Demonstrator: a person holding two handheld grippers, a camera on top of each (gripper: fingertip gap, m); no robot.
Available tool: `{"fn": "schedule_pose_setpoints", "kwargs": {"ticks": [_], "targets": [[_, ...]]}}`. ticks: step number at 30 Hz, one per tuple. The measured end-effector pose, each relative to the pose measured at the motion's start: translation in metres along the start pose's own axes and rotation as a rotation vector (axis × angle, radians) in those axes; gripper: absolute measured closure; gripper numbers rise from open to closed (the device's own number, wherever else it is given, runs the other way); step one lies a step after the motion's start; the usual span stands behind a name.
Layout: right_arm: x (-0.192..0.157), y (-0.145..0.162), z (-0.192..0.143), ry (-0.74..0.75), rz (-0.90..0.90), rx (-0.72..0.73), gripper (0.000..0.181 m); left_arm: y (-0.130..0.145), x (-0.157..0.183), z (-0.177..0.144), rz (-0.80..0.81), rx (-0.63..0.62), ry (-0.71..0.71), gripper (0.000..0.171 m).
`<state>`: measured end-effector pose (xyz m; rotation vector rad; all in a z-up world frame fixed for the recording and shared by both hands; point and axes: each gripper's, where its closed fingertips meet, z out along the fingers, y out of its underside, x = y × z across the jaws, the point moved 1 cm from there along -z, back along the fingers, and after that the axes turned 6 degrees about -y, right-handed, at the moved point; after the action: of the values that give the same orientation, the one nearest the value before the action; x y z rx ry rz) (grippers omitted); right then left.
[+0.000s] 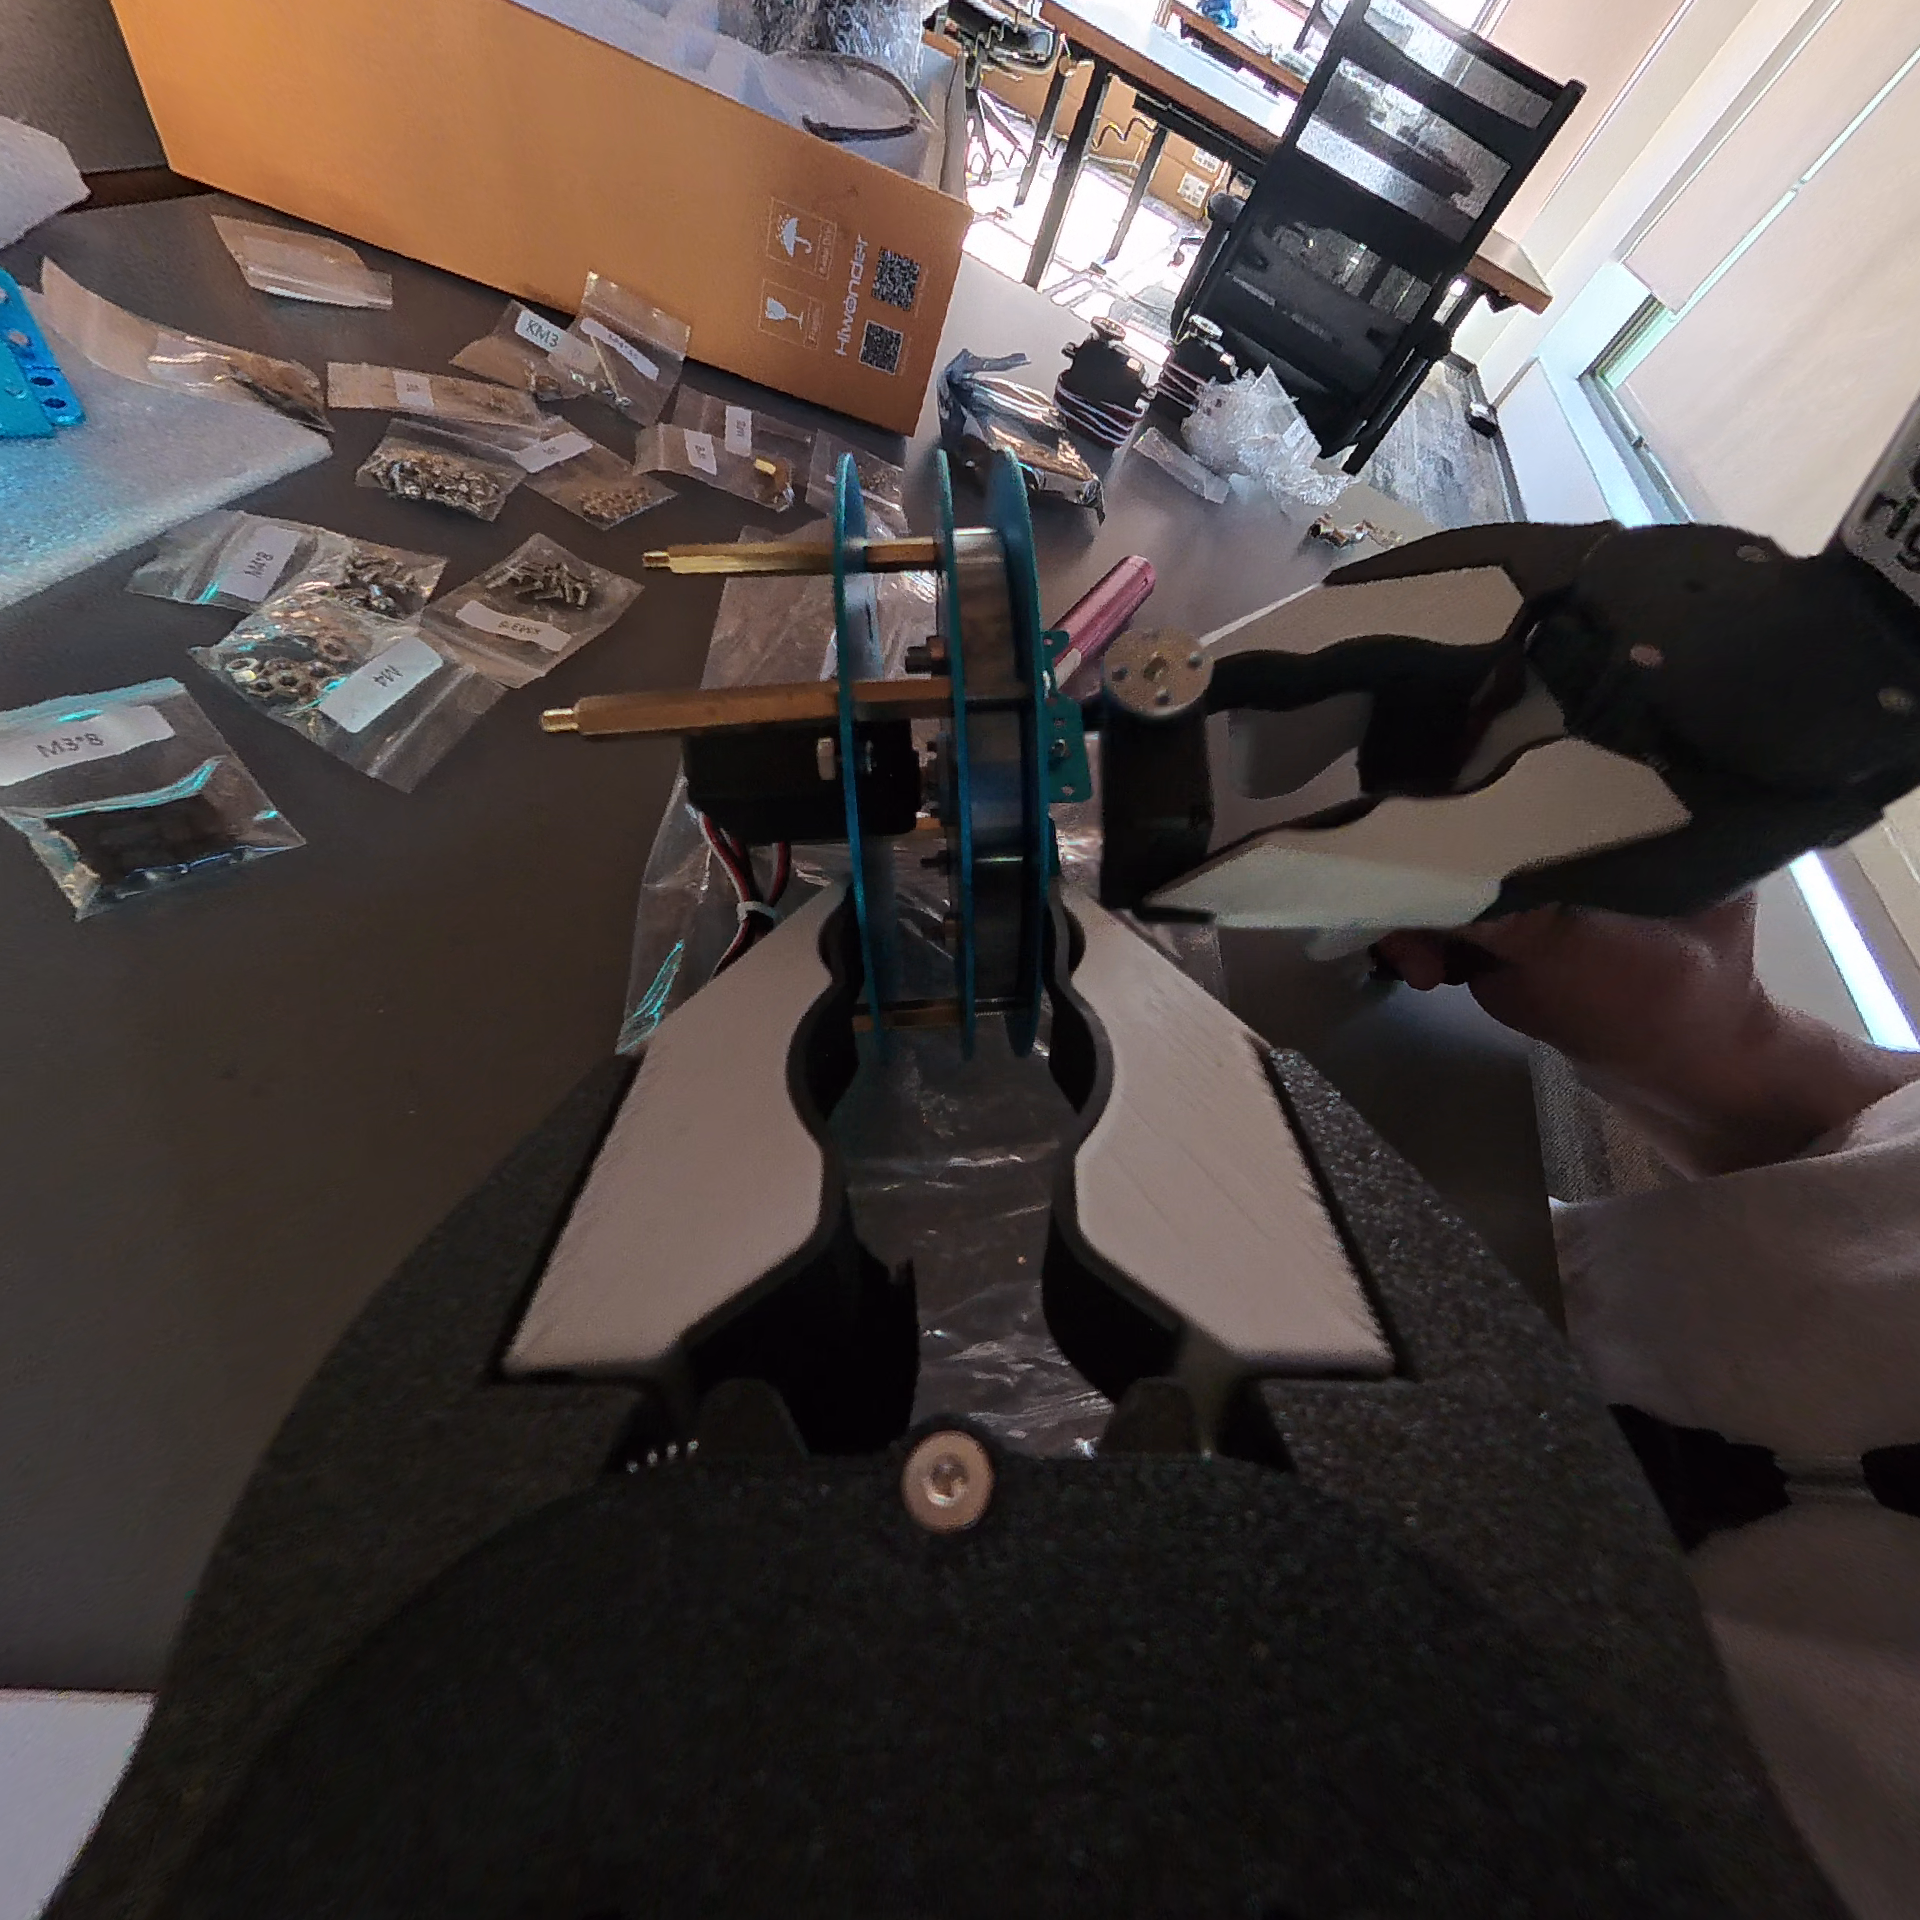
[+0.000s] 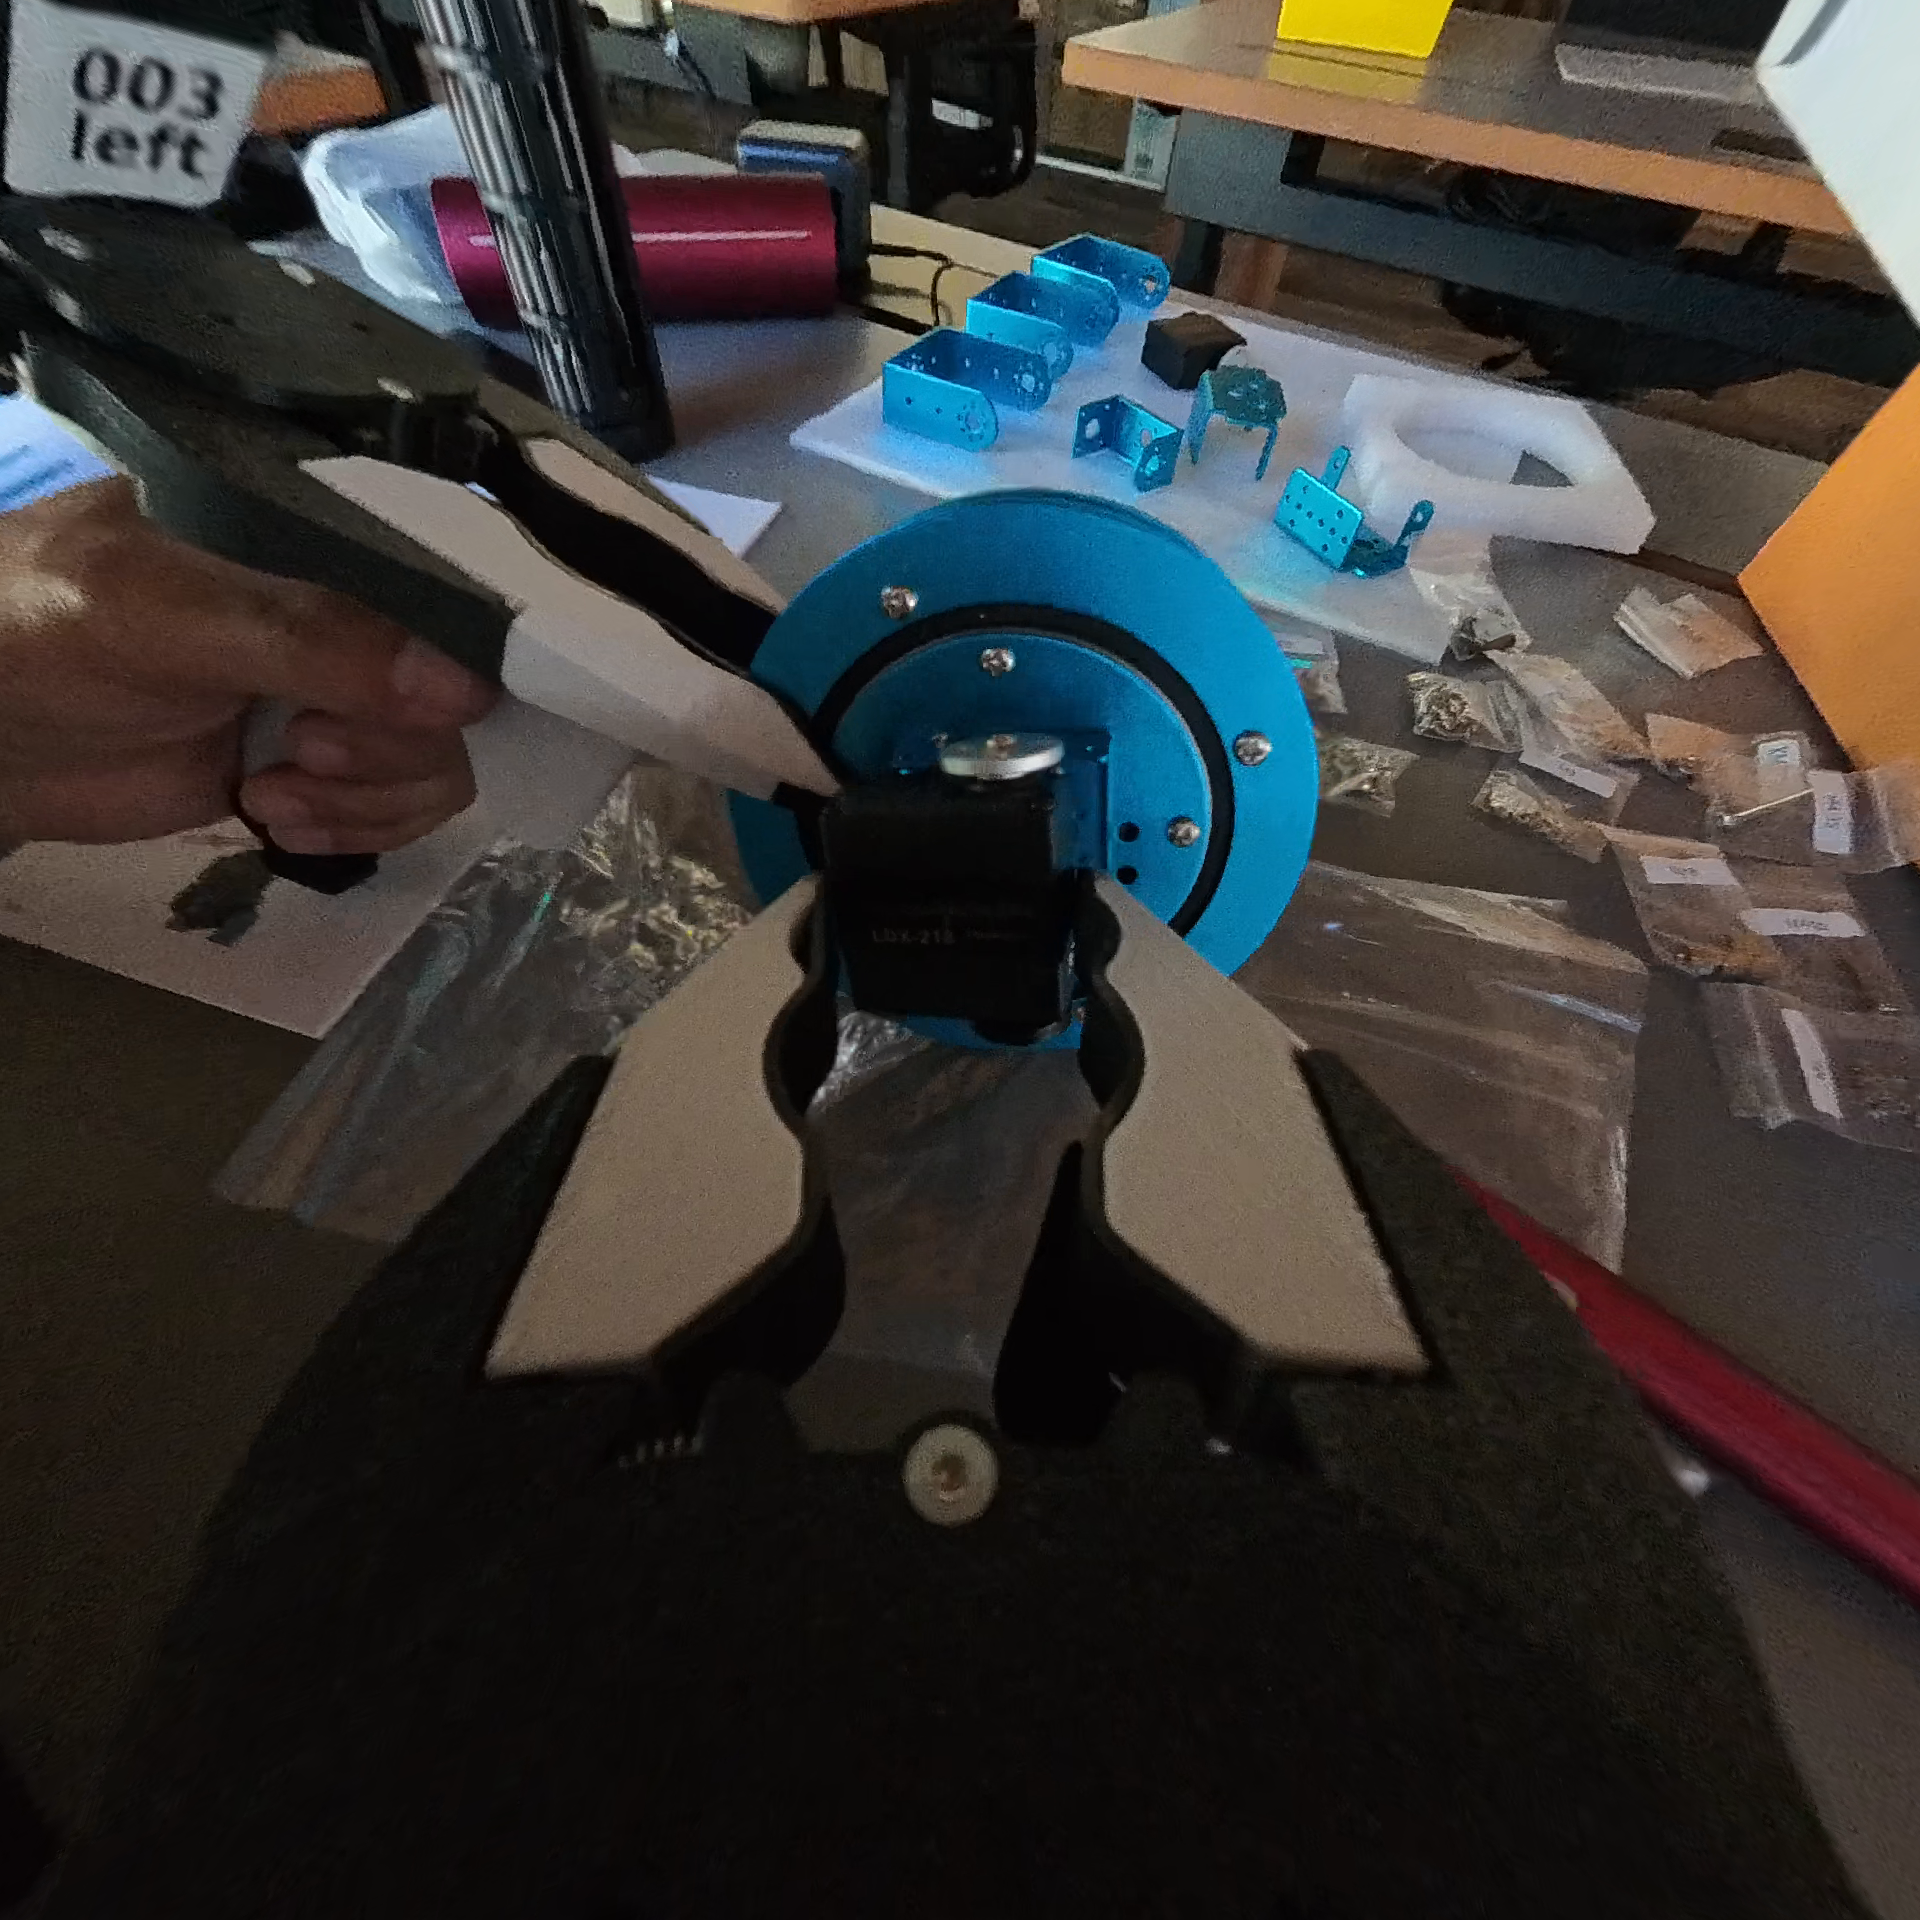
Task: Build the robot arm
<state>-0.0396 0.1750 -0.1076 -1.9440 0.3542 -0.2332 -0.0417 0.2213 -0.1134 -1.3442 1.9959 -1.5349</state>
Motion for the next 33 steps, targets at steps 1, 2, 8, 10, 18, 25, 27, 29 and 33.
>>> {"fn": "schedule_pose_setpoints", "kwargs": {"ticks": [1, 2, 8, 10, 18, 25, 27, 29, 33], "targets": [[0.001, -0.002, -0.002, -0.015, 0.024, 0.024, 0.138, 0.000, 0.000, 0.000, -0.001, 0.000, 0.001, 0.139], [0.001, -0.004, -0.004, -0.042, 0.041, 0.040, 0.138, 0.000, 0.000, 0.000, -0.001, 0.000, 0.001, 0.139], [0.006, -0.001, 0.002, -0.091, 0.048, 0.017, 0.138, 0.000, 0.000, 0.000, 0.003, -0.002, 0.004, 0.139], [0.005, 0.001, 0.005, -0.106, 0.035, -0.011, 0.137, 0.000, -0.001, 0.000, 0.002, -0.003, 0.003, 0.139], [0.005, 0.002, 0.010, -0.091, -0.031, -0.059, 0.138, 0.000, -0.001, 0.000, 0.001, -0.006, 0.000, 0.139], [0.007, 0.002, 0.011, -0.061, 0.000, -0.036, 0.137, 0.000, -0.002, 0.000, -0.005, -0.005, -0.003, 0.139], [0.009, 0.001, 0.010, -0.027, 0.001, -0.059, 0.138, 0.000, -0.002, 0.000, -0.005, -0.004, -0.003, 0.139], [0.014, -0.001, 0.006, 0.045, -0.057, -0.068, 0.140, 0.000, -0.002, 0.000, -0.003, -0.005, -0.004, 0.139], [0.008, 0.000, 0.008, 0.049, -0.112, -0.137, 0.140, 0.001, -0.002, 0.000, -0.007, -0.009, -0.001, 0.139]]}}
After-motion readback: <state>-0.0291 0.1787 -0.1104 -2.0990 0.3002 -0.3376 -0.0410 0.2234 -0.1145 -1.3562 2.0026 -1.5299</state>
